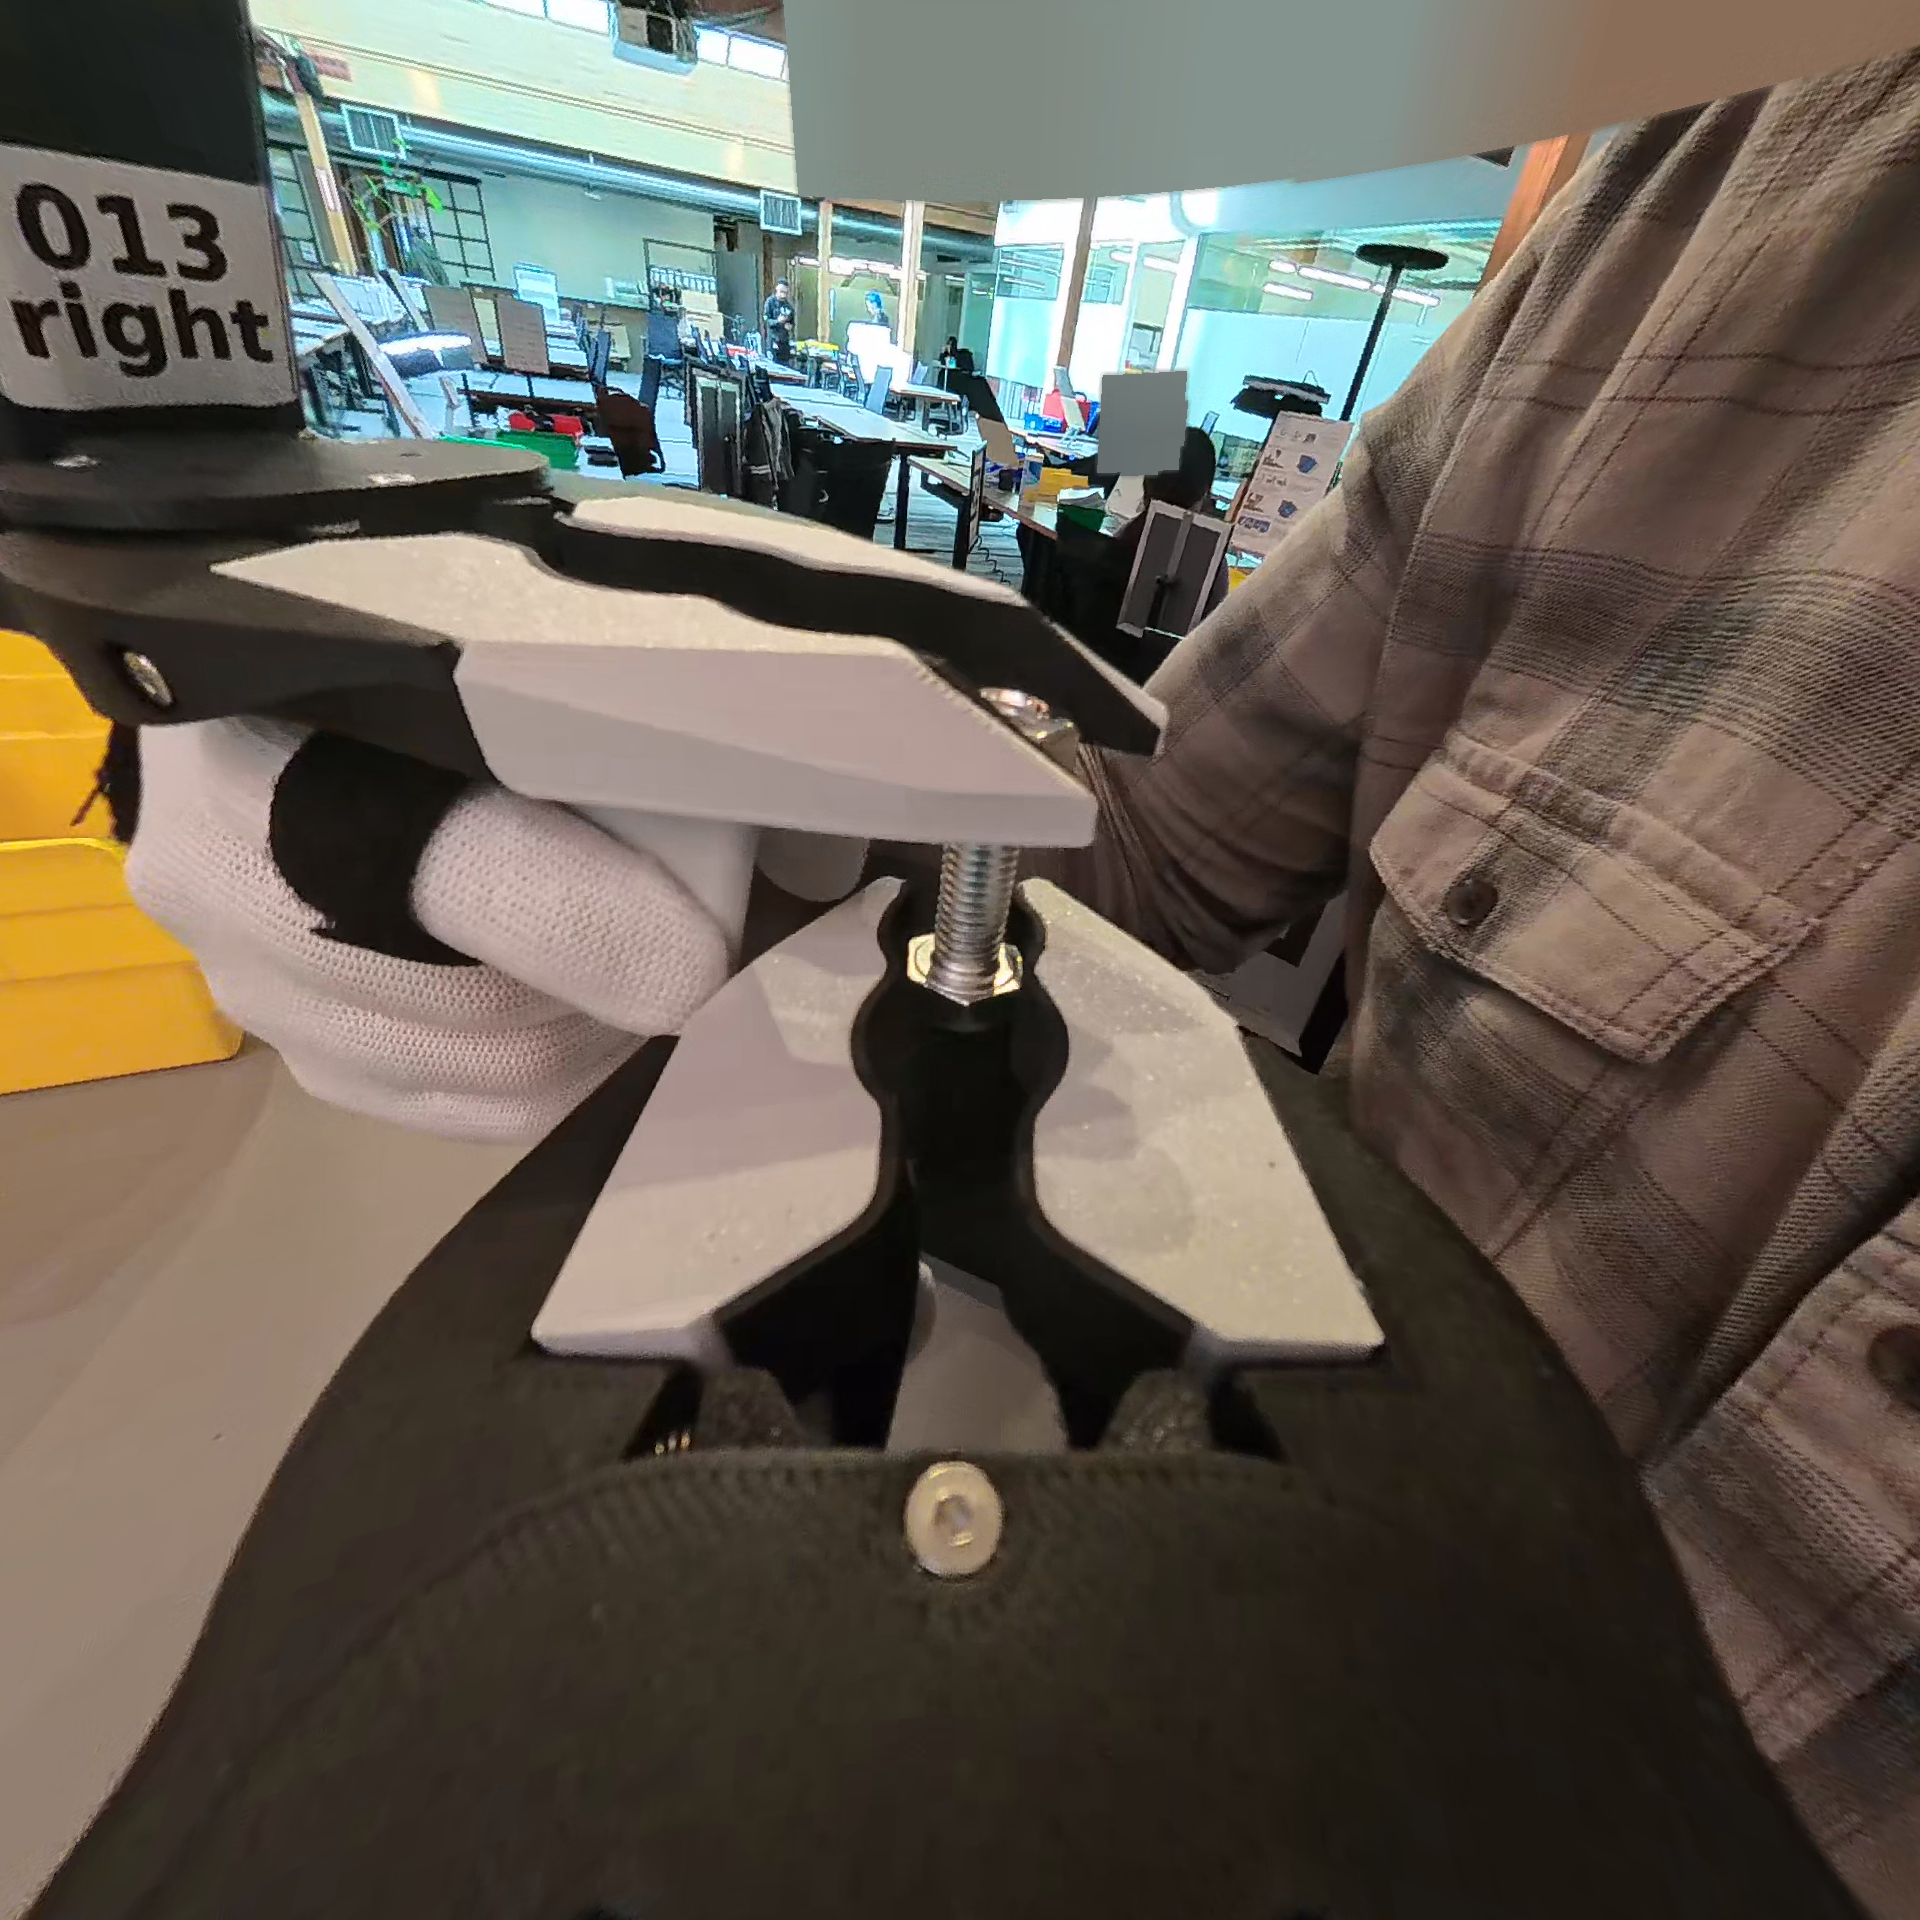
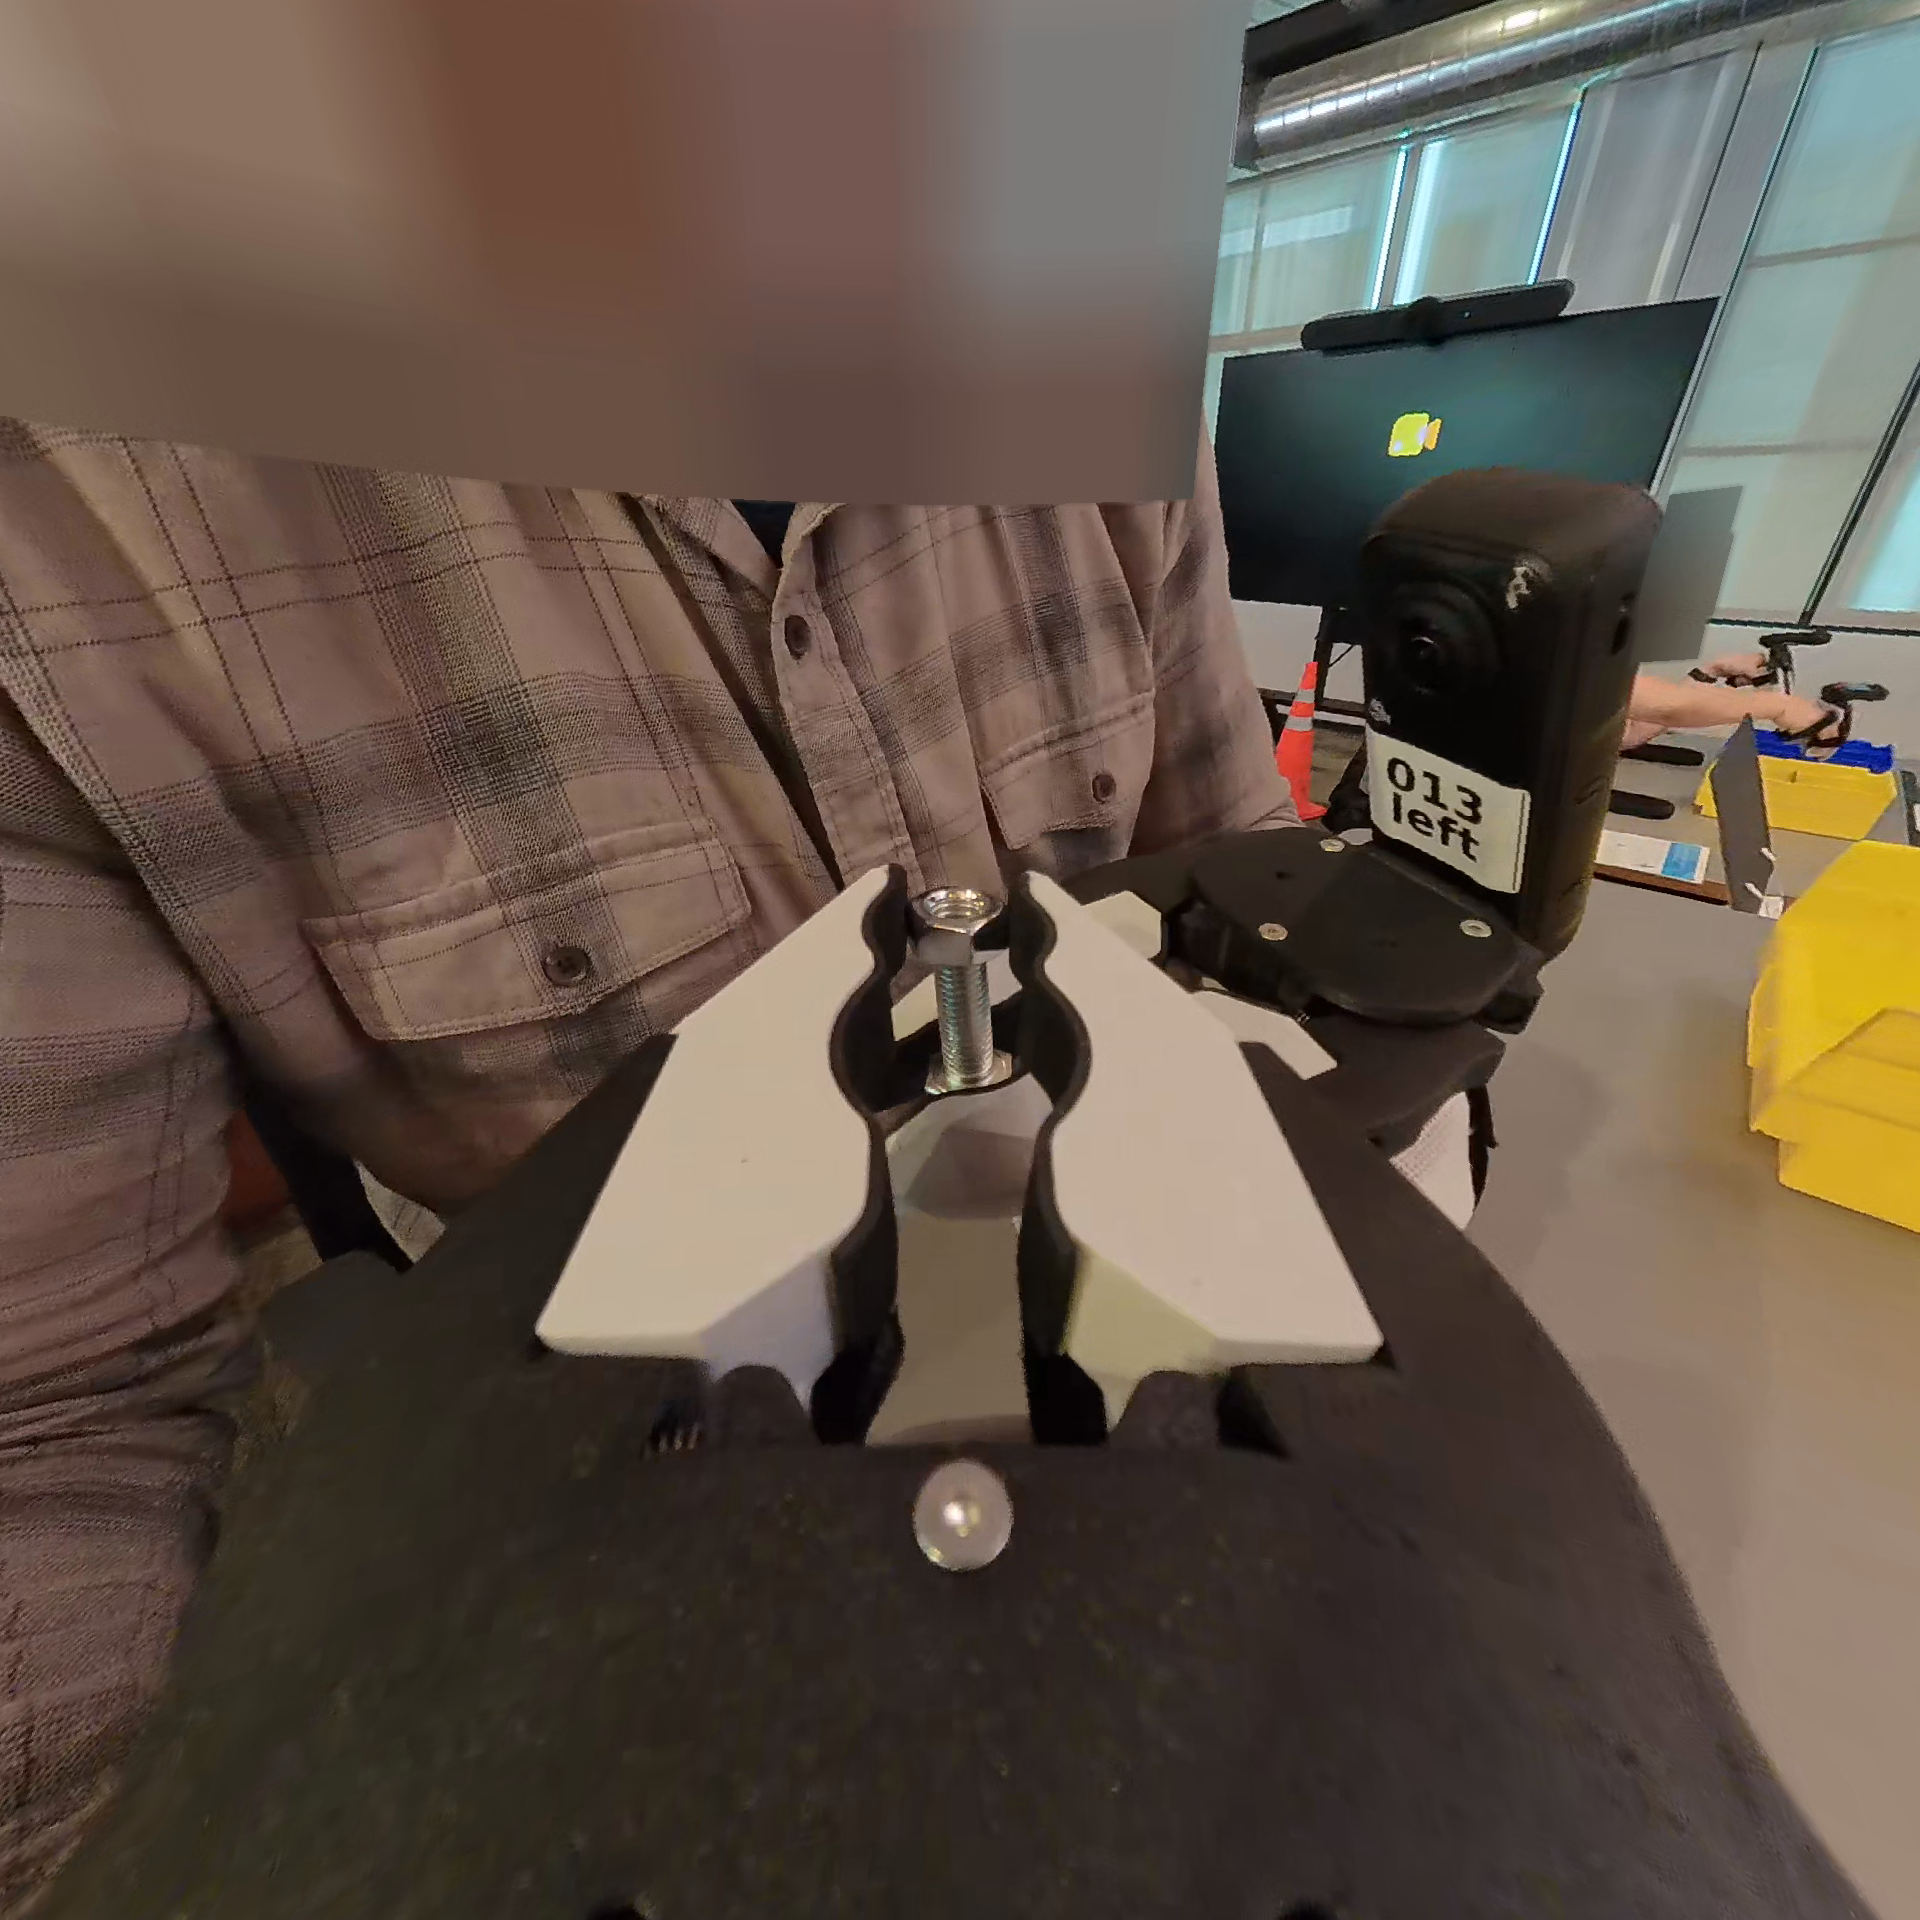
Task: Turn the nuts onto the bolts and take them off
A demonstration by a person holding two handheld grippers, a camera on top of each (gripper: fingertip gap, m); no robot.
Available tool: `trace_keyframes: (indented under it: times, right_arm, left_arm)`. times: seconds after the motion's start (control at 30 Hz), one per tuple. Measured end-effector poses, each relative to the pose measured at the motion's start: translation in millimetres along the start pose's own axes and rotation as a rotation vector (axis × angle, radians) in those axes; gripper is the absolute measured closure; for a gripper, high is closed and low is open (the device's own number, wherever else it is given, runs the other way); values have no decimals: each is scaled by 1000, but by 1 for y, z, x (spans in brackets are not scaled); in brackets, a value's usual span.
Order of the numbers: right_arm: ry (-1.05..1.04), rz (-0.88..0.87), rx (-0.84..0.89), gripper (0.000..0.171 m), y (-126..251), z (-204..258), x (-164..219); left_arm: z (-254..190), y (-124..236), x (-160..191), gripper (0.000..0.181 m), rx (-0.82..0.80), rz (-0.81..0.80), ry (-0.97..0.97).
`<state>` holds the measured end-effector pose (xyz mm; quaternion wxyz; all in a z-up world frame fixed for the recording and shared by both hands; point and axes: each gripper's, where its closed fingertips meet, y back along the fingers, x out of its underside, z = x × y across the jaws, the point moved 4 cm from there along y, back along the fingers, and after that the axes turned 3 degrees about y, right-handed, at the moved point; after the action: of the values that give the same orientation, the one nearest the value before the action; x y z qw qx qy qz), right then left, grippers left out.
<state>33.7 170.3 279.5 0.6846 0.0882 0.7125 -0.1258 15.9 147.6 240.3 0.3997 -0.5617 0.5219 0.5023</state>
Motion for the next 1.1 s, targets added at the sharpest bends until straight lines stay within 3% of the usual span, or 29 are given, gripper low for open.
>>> trace_keyframes:
  times: [0.23, 0.43, 0.5, 0.73, 1.03, 1.1]
  right_arm:
    - [18, 4, 37, 153, 1, 2, 0]
    - [27, 8, 86, 137, 0, 0, -1]
    - [23, 42, 180, 124, 4, -6, -1]
    - [-131, 361, 855, 122, 45, -24, 4]
    - [-470, 482, 1232, 124, 48, -23, 24]
    - [-521, 465, 1282, 132, 51, -28, 28]
  left_arm:
    - [1, -2, 1, 165, -12, 7, -9]
    - [6, -2, 1, 166, -39, 7, -2]
    - [11, -1, 2, 166, -69, 12, -6]
    - [52, 9, 11, 166, -386, 60, -36]
    - [85, 22, 28, 167, -743, 195, -204]
    - [87, 22, 30, 167, -797, 236, -264]
